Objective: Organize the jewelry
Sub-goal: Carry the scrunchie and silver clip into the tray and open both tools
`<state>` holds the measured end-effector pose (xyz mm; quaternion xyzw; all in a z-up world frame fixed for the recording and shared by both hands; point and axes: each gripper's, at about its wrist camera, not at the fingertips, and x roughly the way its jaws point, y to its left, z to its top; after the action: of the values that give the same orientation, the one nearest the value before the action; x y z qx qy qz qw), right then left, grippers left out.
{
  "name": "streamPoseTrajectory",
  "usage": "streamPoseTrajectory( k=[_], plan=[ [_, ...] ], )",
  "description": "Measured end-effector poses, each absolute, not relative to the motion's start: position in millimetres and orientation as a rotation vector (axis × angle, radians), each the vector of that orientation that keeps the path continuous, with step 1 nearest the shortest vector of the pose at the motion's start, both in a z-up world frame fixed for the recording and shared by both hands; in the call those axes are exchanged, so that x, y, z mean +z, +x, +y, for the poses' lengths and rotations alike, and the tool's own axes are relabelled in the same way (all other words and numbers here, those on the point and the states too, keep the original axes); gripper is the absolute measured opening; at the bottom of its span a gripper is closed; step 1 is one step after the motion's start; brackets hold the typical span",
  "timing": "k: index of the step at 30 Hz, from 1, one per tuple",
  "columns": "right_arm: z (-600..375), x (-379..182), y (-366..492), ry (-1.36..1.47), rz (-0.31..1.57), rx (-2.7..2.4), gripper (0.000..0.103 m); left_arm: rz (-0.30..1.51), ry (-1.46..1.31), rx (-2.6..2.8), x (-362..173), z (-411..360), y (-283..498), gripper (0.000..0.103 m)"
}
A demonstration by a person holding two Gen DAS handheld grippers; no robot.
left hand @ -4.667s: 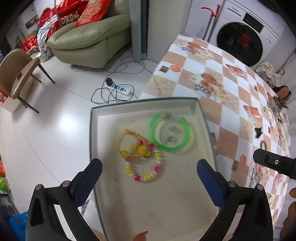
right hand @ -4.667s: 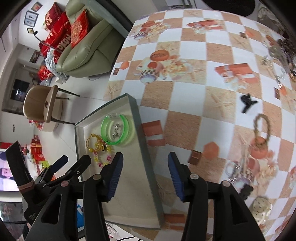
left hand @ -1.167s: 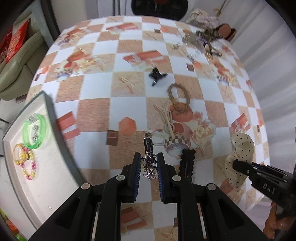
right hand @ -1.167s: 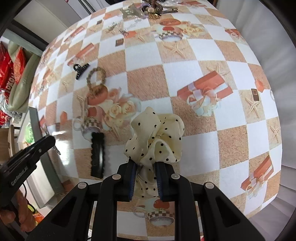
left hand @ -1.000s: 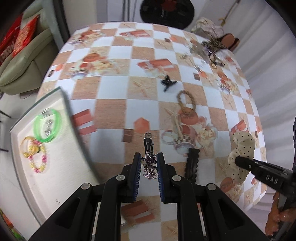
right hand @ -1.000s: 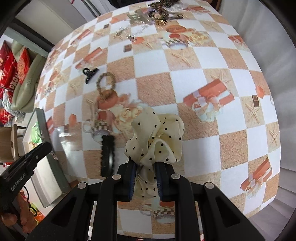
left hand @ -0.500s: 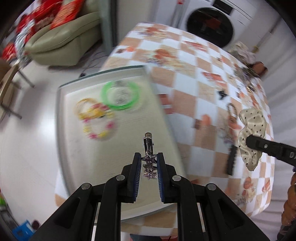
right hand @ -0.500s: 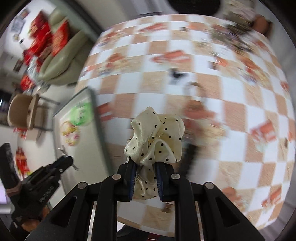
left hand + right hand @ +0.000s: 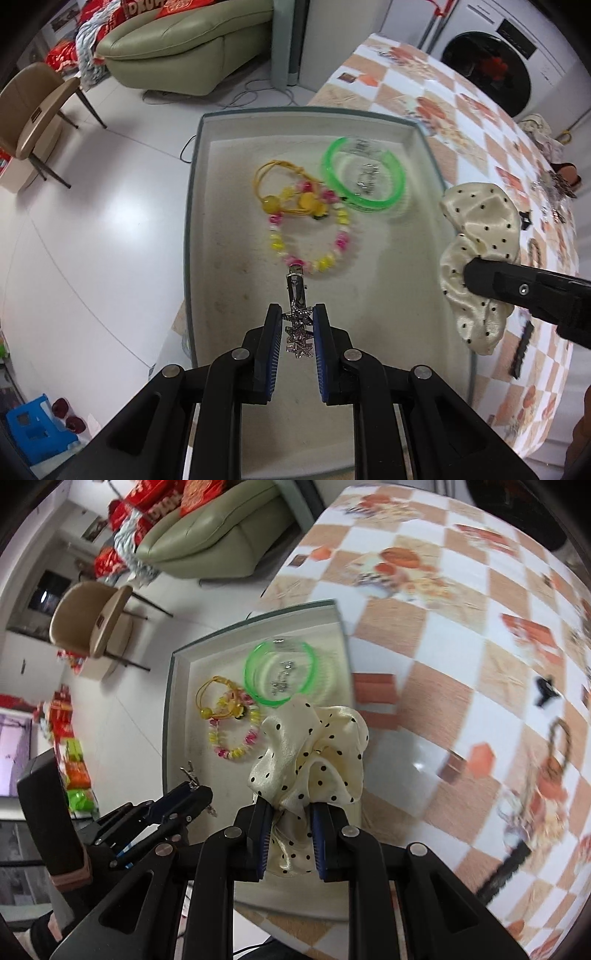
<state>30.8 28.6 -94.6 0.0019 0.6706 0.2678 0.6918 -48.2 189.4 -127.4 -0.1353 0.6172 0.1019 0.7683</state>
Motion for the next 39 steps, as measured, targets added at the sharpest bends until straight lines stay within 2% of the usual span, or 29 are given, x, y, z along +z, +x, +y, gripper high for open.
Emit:
streamPoseTrajectory(
  k=[15, 23, 28, 39],
  plan=[
    [73, -150, 53, -0.076, 1.583, 0.616, 0.021, 1.367, -0.250, 0.285, -154, 193, -38, 0.022],
    [77, -162, 62, -0.081, 1.588, 0.601, 0.028, 1.374, -0.219, 0.291, -154, 189, -35, 0.022],
    [78, -155, 64, -0.097, 1.571, 0.609, 0.053, 1.381, -0.205, 0.300, -152, 184, -32, 0.022],
    [52, -107, 69, 0.037, 1.493, 0.592, 0.069, 1.384, -0.178, 0.322, -141, 176, -27, 0.023]
  ],
)
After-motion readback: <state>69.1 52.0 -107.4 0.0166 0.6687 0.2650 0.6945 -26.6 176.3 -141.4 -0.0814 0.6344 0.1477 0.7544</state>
